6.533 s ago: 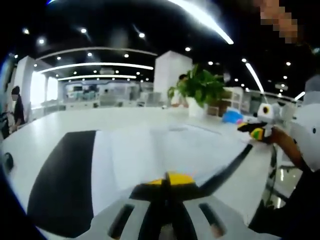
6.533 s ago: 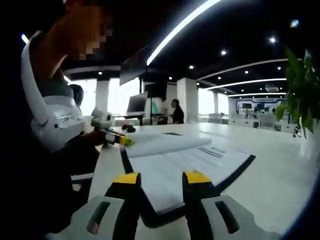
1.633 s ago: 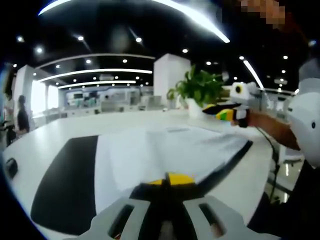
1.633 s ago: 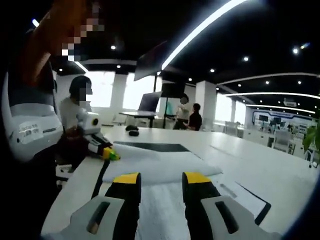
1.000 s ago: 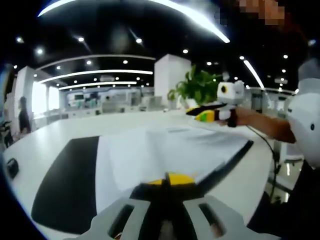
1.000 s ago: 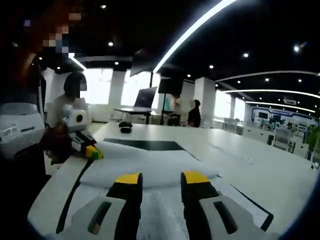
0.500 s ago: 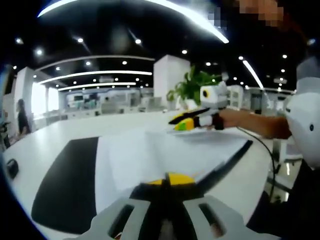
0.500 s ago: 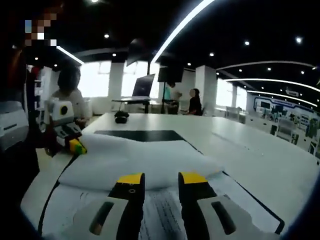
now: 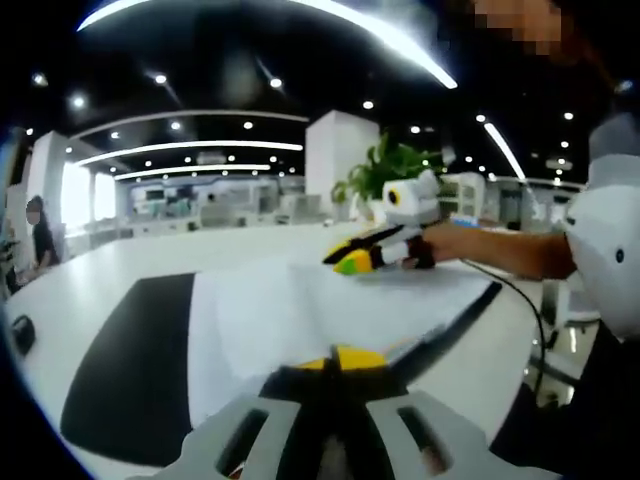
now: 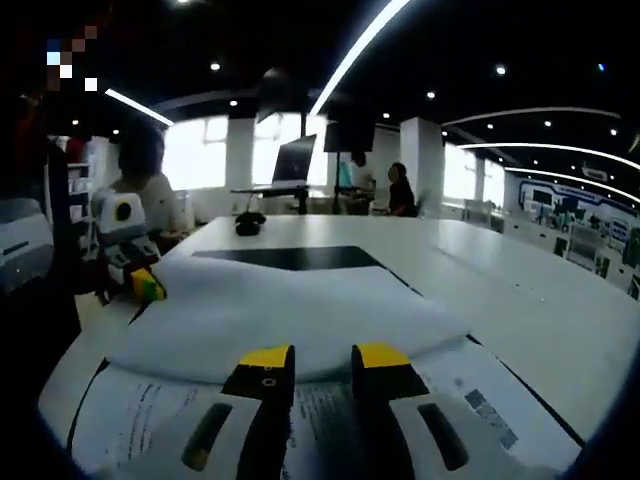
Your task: Flip through the bound document one page at a time
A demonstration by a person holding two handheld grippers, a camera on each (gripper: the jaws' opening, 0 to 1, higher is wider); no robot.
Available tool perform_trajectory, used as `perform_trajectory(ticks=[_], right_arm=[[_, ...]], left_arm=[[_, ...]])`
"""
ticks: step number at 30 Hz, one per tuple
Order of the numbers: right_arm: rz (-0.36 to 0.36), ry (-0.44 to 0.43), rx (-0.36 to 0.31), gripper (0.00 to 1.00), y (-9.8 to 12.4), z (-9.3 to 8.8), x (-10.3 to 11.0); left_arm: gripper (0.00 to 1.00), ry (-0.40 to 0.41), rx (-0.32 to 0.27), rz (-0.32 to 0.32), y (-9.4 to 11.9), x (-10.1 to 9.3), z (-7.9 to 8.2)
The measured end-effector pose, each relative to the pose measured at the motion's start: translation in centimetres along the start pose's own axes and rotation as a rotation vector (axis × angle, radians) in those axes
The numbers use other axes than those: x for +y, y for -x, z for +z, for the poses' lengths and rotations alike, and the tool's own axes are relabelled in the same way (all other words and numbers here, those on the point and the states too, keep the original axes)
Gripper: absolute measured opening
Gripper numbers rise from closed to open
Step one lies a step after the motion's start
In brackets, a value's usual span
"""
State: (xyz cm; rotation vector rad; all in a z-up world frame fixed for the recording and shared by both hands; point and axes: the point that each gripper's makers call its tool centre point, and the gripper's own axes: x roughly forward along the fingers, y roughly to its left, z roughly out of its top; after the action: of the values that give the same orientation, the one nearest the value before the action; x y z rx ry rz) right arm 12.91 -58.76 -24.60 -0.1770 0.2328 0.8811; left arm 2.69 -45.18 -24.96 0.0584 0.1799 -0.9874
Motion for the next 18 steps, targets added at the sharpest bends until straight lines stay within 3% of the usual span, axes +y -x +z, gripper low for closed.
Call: perform_trajectory(ticks=[18], right_arm=[[0.027, -0.024, 0.006, 0.25, -0.32, -0.13, 0.44]], left_arm=[[0.02, 0.009, -0.006, -0.012, 0.26, -0.37, 0.23]])
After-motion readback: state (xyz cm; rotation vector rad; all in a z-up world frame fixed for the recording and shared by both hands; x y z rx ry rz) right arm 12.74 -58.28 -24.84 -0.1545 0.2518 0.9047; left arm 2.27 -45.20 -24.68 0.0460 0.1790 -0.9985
